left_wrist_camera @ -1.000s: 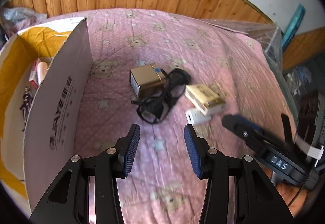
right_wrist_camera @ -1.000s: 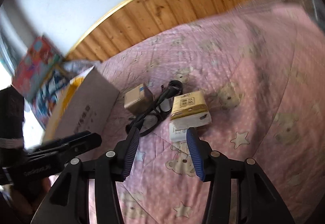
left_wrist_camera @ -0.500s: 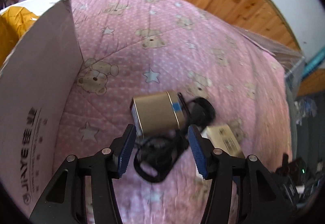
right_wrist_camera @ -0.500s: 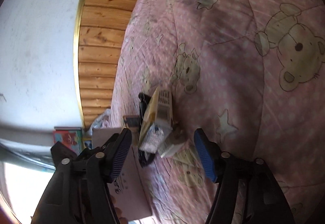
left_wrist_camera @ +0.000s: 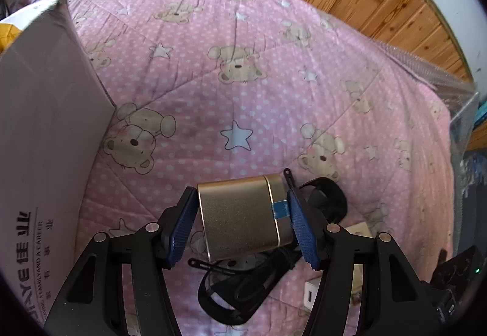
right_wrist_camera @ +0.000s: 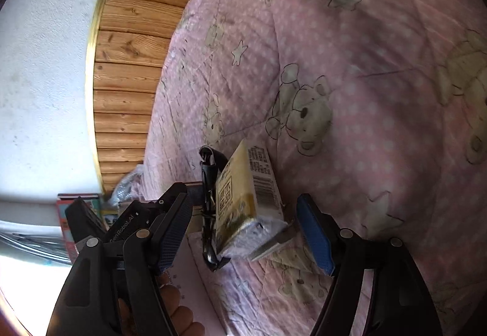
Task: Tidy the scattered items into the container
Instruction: 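Grasp the gold power bank with the left gripper while the right gripper grasps the cream box, then lift the power bank and cream box and carry them toward the white box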
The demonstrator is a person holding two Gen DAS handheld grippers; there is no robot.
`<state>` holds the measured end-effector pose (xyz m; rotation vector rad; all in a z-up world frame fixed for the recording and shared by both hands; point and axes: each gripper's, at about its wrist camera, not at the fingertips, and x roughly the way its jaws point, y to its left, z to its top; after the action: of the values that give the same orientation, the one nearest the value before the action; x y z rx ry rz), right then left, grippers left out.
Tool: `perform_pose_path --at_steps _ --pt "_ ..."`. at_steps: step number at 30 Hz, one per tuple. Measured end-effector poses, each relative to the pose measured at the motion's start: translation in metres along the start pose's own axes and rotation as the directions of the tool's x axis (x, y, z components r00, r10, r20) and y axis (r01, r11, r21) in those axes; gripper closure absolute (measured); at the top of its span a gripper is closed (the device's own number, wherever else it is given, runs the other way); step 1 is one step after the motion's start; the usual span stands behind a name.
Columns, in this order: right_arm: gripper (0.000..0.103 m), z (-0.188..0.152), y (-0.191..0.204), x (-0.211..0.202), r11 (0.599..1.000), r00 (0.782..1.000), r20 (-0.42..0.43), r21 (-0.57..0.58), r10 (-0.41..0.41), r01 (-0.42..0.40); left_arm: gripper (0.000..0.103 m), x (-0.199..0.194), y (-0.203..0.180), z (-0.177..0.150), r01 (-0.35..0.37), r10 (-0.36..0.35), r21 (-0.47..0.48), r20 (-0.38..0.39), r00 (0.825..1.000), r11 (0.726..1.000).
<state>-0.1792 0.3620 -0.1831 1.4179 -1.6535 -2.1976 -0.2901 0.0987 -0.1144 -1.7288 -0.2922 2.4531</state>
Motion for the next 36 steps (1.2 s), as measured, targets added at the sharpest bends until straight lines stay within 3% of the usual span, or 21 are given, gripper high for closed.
perform_pose_path --at_steps 4,9,11,23,36 --pt "0.059 0.004 0.007 0.015 0.998 0.999 -0.022 -0.051 -0.030 0.029 0.040 0.013 0.003 -0.001 -0.010 0.010 -0.002 -0.005 1.000 1.000" --pt "0.067 0.003 0.011 0.020 0.993 1.000 -0.011 -0.114 -0.025 0.024 0.044 0.011 0.008 -0.002 0.014 -0.015 0.032 0.036 0.999 0.999" --pt "0.076 0.002 0.014 0.019 0.989 1.000 -0.009 -0.144 -0.019 0.018 0.049 0.007 0.010 -0.003 0.013 -0.015 0.036 0.050 0.999 0.999" --pt "0.078 -0.014 0.034 -0.009 0.955 0.999 0.034 -0.296 -0.025 0.034 0.050 -0.034 0.022 -0.023 0.036 -0.039 0.026 0.113 0.993 0.999" --pt "0.078 -0.055 0.042 -0.035 0.898 0.996 0.063 -0.432 -0.064 0.085 0.050 -0.097 0.026 -0.075 0.097 -0.105 0.054 0.165 0.981 0.994"
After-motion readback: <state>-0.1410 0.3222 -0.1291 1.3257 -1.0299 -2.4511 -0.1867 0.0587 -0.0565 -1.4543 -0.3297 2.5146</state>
